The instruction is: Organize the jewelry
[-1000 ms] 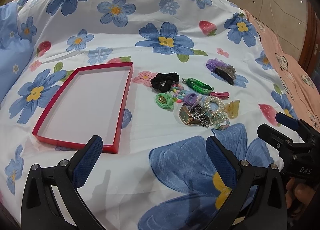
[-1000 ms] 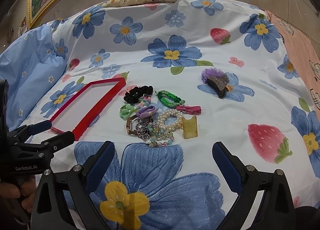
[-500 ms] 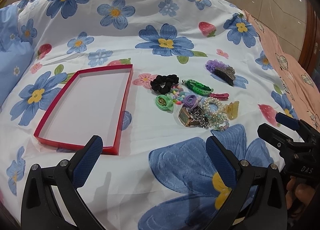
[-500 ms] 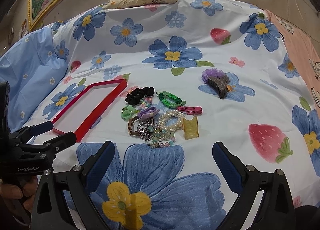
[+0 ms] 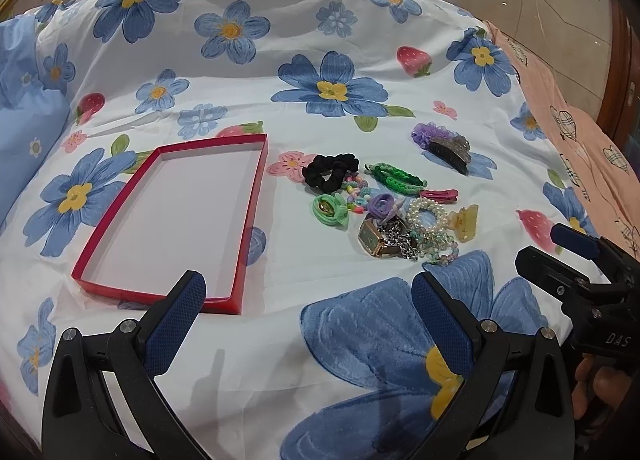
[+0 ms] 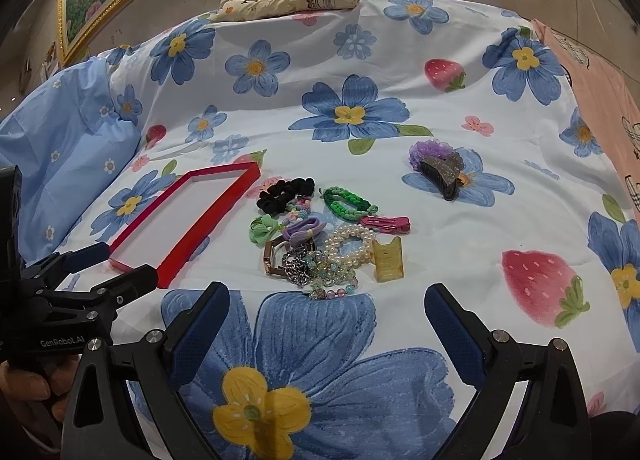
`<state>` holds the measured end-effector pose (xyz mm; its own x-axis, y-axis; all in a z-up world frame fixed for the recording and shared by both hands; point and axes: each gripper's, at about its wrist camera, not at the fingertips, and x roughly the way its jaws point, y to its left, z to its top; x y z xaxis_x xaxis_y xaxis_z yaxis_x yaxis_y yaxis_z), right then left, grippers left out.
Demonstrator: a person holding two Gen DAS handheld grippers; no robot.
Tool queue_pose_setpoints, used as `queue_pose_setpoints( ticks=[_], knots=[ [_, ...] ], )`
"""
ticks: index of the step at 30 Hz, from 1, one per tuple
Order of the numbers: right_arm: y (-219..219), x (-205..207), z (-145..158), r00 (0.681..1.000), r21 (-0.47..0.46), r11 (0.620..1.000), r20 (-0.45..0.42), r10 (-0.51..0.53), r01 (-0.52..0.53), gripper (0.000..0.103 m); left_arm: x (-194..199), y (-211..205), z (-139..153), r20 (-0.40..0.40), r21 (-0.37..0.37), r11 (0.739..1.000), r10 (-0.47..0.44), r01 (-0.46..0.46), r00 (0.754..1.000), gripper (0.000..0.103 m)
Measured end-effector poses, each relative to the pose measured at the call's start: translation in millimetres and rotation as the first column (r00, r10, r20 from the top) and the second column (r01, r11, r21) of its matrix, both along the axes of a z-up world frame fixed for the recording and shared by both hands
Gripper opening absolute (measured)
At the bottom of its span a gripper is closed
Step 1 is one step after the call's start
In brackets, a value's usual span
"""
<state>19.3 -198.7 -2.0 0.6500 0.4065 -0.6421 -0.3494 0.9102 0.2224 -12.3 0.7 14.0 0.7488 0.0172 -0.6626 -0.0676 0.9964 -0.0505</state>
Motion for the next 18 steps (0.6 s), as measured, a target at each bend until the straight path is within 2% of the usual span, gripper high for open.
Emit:
queue_pose_setpoints(
  ticks=[18],
  knots=[
    [4.2, 4.7, 2.3, 1.000, 0.018, 1.000, -0.008, 0.013, -0.013, 0.099, 3.9, 1.2, -1.5, -0.015, -0.016, 1.000, -0.007, 0.007, 1.000, 0.103]
  ],
)
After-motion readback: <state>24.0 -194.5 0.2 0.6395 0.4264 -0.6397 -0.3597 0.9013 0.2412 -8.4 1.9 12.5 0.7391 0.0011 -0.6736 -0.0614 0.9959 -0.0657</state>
